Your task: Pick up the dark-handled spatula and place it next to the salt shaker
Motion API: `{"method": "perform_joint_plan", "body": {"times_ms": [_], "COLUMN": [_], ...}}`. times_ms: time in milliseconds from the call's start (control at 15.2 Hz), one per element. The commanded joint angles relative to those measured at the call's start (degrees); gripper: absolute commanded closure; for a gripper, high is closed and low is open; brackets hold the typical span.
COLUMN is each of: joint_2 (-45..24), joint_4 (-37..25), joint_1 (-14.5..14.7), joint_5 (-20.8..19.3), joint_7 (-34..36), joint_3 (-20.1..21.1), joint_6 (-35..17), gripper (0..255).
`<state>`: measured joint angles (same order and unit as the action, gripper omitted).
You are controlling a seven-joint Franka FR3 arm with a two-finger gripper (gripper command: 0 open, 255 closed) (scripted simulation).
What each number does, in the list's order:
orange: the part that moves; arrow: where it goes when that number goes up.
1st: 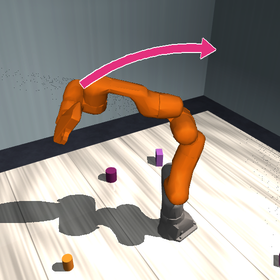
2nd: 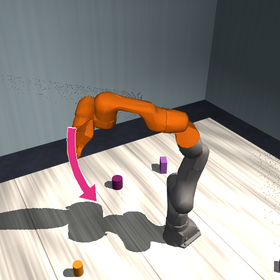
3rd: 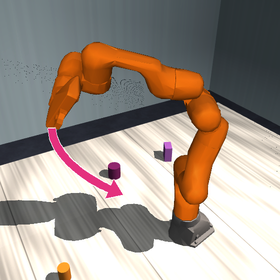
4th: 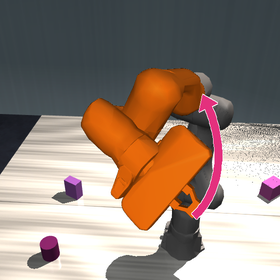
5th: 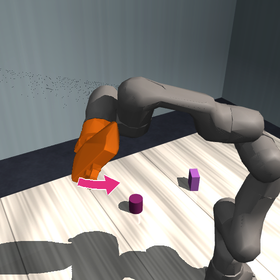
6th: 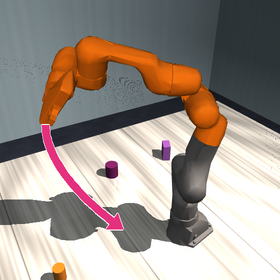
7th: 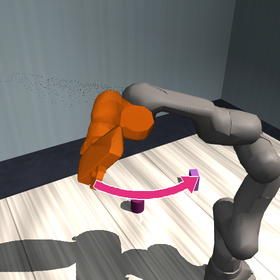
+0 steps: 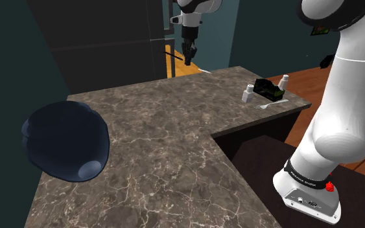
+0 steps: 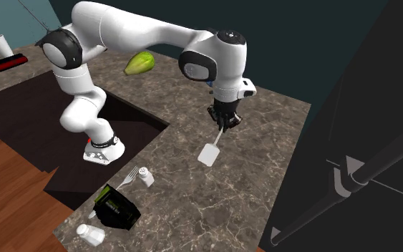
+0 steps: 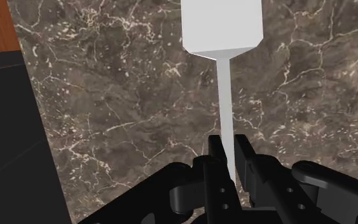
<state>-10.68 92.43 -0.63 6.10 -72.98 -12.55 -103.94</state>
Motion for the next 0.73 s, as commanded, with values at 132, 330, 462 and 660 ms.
{"method": "perform_joint_plan", "body": {"times_ms": [132, 330, 462, 660], "joint_2": [1.69, 2.44, 2.67, 2.58], "joint_4": [2.22, 3.21, 3.50, 3.41], "joint_1": [-2.71, -4.85, -6.32, -8.56], "joint_5": [0.04, 0.12, 0.22, 0.49], "joint_7": [-4.83, -8.59, -11.15, -15.07], "joint_3": [-1.96, -3.54, -4.60, -6.25], "joint_6": [-0.21, -0.16, -0.03, 0.31], "gripper": [255, 255, 255, 255]}}
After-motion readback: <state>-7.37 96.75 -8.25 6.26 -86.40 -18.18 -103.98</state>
